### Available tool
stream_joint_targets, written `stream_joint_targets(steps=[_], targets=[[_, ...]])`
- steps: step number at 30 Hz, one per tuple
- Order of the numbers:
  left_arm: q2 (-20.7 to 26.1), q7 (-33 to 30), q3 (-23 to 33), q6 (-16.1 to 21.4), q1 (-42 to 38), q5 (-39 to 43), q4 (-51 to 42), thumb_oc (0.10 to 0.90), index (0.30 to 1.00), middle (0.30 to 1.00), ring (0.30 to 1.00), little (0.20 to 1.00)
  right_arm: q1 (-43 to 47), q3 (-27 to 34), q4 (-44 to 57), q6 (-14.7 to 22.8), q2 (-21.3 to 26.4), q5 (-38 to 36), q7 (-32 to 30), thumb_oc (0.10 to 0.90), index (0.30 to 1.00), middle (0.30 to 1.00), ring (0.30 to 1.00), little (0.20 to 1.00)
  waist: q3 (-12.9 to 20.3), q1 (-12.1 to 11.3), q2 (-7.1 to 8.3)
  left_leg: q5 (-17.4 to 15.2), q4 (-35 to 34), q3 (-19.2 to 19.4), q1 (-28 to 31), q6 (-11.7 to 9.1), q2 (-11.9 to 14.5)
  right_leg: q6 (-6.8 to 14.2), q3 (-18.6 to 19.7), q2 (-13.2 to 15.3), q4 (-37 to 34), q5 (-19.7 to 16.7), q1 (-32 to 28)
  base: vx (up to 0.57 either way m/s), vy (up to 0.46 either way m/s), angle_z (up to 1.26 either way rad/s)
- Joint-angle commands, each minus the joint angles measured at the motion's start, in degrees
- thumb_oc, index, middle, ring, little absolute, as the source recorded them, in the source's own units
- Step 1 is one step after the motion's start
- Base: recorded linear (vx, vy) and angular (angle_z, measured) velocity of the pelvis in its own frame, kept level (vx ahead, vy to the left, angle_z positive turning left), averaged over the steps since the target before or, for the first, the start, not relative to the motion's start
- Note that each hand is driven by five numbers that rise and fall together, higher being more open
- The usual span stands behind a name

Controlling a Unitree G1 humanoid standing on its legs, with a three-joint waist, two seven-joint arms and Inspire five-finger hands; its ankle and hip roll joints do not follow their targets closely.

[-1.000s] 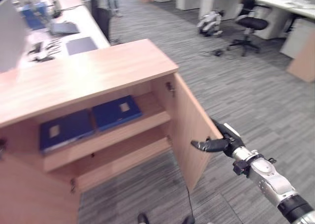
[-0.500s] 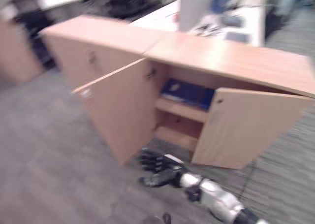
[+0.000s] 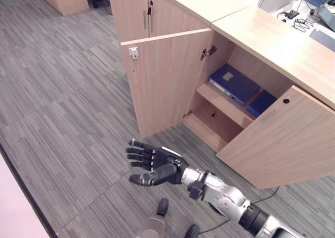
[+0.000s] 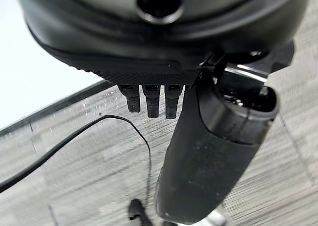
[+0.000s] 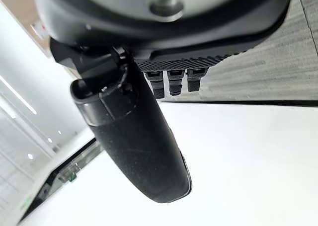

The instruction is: Put the empty folder in the office cabinet

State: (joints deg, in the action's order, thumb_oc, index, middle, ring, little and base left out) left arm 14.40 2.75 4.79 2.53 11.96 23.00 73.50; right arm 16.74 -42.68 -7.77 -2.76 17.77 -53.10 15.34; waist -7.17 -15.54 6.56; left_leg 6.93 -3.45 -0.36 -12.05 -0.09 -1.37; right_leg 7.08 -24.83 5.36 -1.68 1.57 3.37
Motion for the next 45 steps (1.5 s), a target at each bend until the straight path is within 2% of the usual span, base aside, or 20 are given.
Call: stream_joint_targets(steps=[1, 3, 4, 5, 6, 7, 9, 10, 11, 12, 13, 15, 16, 21, 26, 34, 35, 38, 43, 45], targets=[[0.23, -0.9, -0.35, 1.15, -3.53, 3.55, 1.46, 0.8, 0.9, 0.9, 0.9, 0.9, 0.87, 2.53, 2.3, 5.87, -0.34, 1.37, 1.15, 0.8, 0.9, 0.9, 0.9, 0.9, 0.56, 1.67, 0.23, -5.08, -1.55, -0.86, 6.15, -0.08, -1.8, -0.48, -2.37, 0.25, -2.5, -3.24, -0.78, 0.07, -0.019, 0.11], [0.57, -1.62, -0.38, 1.92, -5.23, 4.38, -0.13, 0.8, 0.9, 0.9, 0.9, 0.9, -1.81, 3.46, -1.99, 5.47, 1.21, 5.95, 0.68, 0.8, 0.9, 0.9, 0.9, 0.9, 0.98, 2.69, 0.27, -5.38, -1.55, -0.7, 6.31, -0.19, -1.75, -0.43, -2.48, 0.29, -2.9, -3.23, -1.15, 0.07, -0.011, 0.13], [0.86, -2.5, -0.73, 2.83, -6.65, 6.09, -2.38, 0.8, 0.9, 0.9, 0.9, 0.9, -4.56, 4.45, -9.38, 5.13, 1.66, 10.92, -0.37, 0.8, 0.9, 0.9, 0.9, 0.9, 1.56, 3.76, 0.27, -5.69, -1.55, -0.33, 6.67, -0.33, -1.64, -0.51, -2.46, 0.27, -3.18, -3.11, -1.64, 0.06, -0.006, 0.07], [0.86, -2.5, -0.73, 2.83, -6.65, 6.09, -2.38, 0.8, 0.9, 0.9, 0.9, 0.9, -4.56, 4.45, -9.38, 5.13, 1.66, 10.92, -0.37, 0.8, 0.9, 0.9, 0.9, 0.9, 1.56, 3.76, 0.27, -5.69, -1.55, -0.33, 6.67, -0.33, -1.64, -0.51, -2.46, 0.27, -3.18, -3.11, -1.64, 0.16, -0.03, 0.03], [3.83, -2.67, -1.84, 3.11, -8.64, 9.24, -13.21, 0.8, 0.9, 0.9, 0.9, 0.9, -7.7, 6.28, -16.99, 3.61, 3.11, 18.17, -2.1, 0.8, 0.9, 0.9, 0.9, 0.9, 2.4, 4.85, -0.45, -7.25, -1.55, 0.37, 7.83, -0.73, -1.07, -0.18, -1.34, -0.09, -3.32, -2.17, -2.62, 0.15, -0.012, -0.04], [5.3, -5.23, -4.11, 3.15, -10.84, 7.25, -15.93, 0.8, 0.9, 0.9, 0.9, 0.9, -8.73, 7.29, -21.35, 3.63, 2.91, 22.47, -1.41, 0.8, 0.9, 0.9, 0.9, 0.9, 3.0, 5.92, -0.65, -7.4, -1.55, 0.68, 8.18, -0.77, -1.02, -0.14, -1.05, -0.08, -3.32, -2.12, -2.86, 0.15, -0.013, -0.03], [5.33, -5.32, -4.18, 3.08, -10.86, 7.22, -16.01, 0.8, 0.9, 0.9, 0.9, 0.9, -8.71, 7.38, -21.53, 3.76, 2.79, 22.57, -1.35, 0.8, 0.9, 0.9, 0.9, 0.9, 2.96, 5.8, -0.61, -7.42, -1.55, 0.72, 8.22, -0.78, -1.01, -0.14, -1.01, -0.09, -3.32, -2.11, -2.89, 0.03, 0.024, -0.08], [6.3, -8.45, -6.5, 5.31, -16.49, 6.36, -19.7, 0.8, 0.9, 0.9, 0.9, 0.9, -10.51, 9.21, -30.14, 3.94, 2.27, 30.86, -5.08, 0.8, 0.9, 0.9, 0.9, 0.9, 4.06, 8.13, -0.57, -6.86, -1.55, 1.85, 8.26, -0.37, -1.28, -0.41, -0.86, 0.26, -3.32, -2.69, -2.64, 0.04, 0.037, -0.23], [6.8, -9.33, -6.72, 5.6, -15.9, 5.94, -27.01, 0.8, 0.9, 0.9, 0.9, 0.9, -12.02, 11.75, -34.12, 3.37, 1.89, 34.2, -6.62, 0.8, 0.9, 0.9, 0.9, 0.9, 4.43, 8.48, -0.69, -7.12, -1.55, 1.88, 8.58, -0.3, -1.32, -0.4, -0.8, 0.27, -3.32, -2.55, -2.94, 0.09, 0.023, -0.16], [7.94, -10.13, -6.35, 5.67, -14.64, 4.45, -35.08, 0.8, 0.9, 0.9, 0.9, 0.9, -12.49, 17.49, -45.3, 2.66, -0.05, 35.63, -8.3, 0.8, 0.9, 0.9, 0.9, 0.9, 5.29, 8.69, -1.01, -7.22, -1.55, 1.55, 8.76, -0.19, -1.41, -0.4, -0.84, 0.33, -3.32, -2.34, -3.25, 0.08, -0.018, -0.18], [7.96, -10.14, -6.35, 5.64, -14.63, 4.44, -35.12, 0.8, 0.9, 0.9, 0.9, 0.9, -12.46, 17.5, -45.37, 2.7, -0.09, 35.64, -8.29, 0.8, 0.9, 0.9, 0.9, 0.9, 5.28, 8.67, -0.99, -7.23, -1.55, 1.56, 8.77, -0.19, -1.41, -0.4, -0.83, 0.33, -3.32, -2.34, -3.26, 0.07, -0.024, -0.27], [9.98, -11.79, -4.36, 5.62, -15.49, 0.25, -41.5, 0.8, 0.9, 0.9, 0.9, 0.9, -13.94, 22.87, -56.5, 2.43, -2.09, 38.39, -10.59, 0.8, 0.9, 0.9, 0.9, 0.9, 6.27, 9.07, -1.49, -7.59, -1.55, 1.41, 9.32, -0.19, -1.49, -0.41, -0.69, 0.26, -3.32, -1.97, -4.0, 0.09, -0.035, -0.24], [10.59, -12.13, -3.51, 5.6, -15.54, -1.21, -43.73, 0.8, 0.9, 0.9, 0.9, 0.9, -14.52, 23.99, -58.23, 2.4, -2.38, 38.69, -10.78, 0.8, 0.9, 0.9, 0.9, 0.9, 6.57, 9.2, -1.66, -7.7, -1.55, 1.32, 9.48, -0.22, -1.5, -0.44, -0.65, 0.25, -3.32, -1.84, -4.22, 0.07, -0.029, 0.11], [12.37, -12.52, 1.19, 4.18, -15.28, -7.73, -50.74, 0.8, 0.9, 0.9, 0.9, 0.9, -17.52, 29.28, -64.61, 2.17, -3.41, 38.82, -10.62, 0.8, 0.9, 0.9, 0.9, 0.9, 7.46, 9.74, -2.18, -7.96, -1.55, 0.75, 9.98, -0.48, -1.5, -0.69, -1.08, 0.12, -3.32, -1.34, -5.26, 0.06, -0.061, 0.0], [12.39, -12.21, 5.36, 3.09, -13.33, -10.14, -53.26, 0.8, 0.9, 0.9, 0.9, 0.9, -19.37, 32.02, -66.62, 2.09, -3.49, 39.05, -9.88, 0.8, 0.9, 0.9, 0.9, 0.9, 7.56, 10.14, -2.95, -8.0, -1.55, 0.19, 10.44, -1.07, -1.18, -1.24, -1.88, -0.17, -3.32, -0.51, -6.1, 0.03, -0.079, 0.09], [11.18, -12.54, 9.37, 2.69, -10.04, -5.42, -51.61, 0.8, 0.9, 0.9, 0.9, 0.9, -21.1, 33.81, -65.04, 2.28, -2.52, 38.64, -9.57, 0.8, 0.9, 0.9, 0.9, 0.9, 6.56, 10.22, -3.96, -7.1, -1.55, -1.79, 11.57, -2.38, 0.13, -2.81, -3.78, -0.98, -2.77, 1.36, -7.91, 0.02, -0.122, 0.18], [10.97, -12.43, 9.74, 2.73, -9.62, -4.5, -51.28, 0.8, 0.9, 0.9, 0.9, 0.9, -21.2, 33.68, -64.97, 2.2, -2.38, 38.78, -9.49, 0.8, 0.9, 0.9, 0.9, 0.9, 6.6, 10.14, -3.9, -8.19, -1.55, -2.21, 12.2, -2.93, 0.68, -2.79, -3.11, -1.46, -2.8, 2.56, -8.55, 0.07, -0.138, 0.15], [11.13, -12.85, 10.48, 2.21, -8.64, -4.79, -49.55, 0.8, 0.9, 0.9, 0.9, 0.9, -21.08, 33.76, -64.79, 2.03, -1.91, 39.14, -9.29, 0.8, 0.9, 0.9, 0.9, 0.9, 6.3, 10.05, -3.96, -8.17, -1.55, -2.21, 12.68, -3.27, 1.28, -3.15, -2.98, -1.89, -2.7, 3.22, -8.93, 0.02, -0.09, 0.12], [14.55, -12.27, 9.05, 0.52, -11.31, -8.55, -44.86, 0.8, 0.9, 0.9, 0.9, 0.9, -20.44, 33.95, -63.02, 2.34, -0.47, 38.83, -9.49, 0.8, 0.9, 0.9, 0.9, 0.9, 3.74, 10.22, -3.66, -9.72, 6.43, 0.56, 9.49, -4.54, 2.86, -4.29, -2.57, -1.77, -1.7, 4.59, -9.41, -0.07, -0.058, 0.05], [17.6, -12.29, 7.94, 0.11, -14.72, -10.67, -42.89, 0.8, 0.9, 0.9, 0.9, 0.9, -20.18, 34.47, -62.79, 2.46, 0.71, 38.51, -9.71, 0.8, 0.9, 0.9, 0.9, 0.9, 2.9, 10.87, -3.76, -8.31, 11.57, 3.48, 6.16, -5.18, 4.11, -4.77, -2.77, -1.57, -1.97, 4.75, -10.19, -0.05, 0.015, 0.03]])
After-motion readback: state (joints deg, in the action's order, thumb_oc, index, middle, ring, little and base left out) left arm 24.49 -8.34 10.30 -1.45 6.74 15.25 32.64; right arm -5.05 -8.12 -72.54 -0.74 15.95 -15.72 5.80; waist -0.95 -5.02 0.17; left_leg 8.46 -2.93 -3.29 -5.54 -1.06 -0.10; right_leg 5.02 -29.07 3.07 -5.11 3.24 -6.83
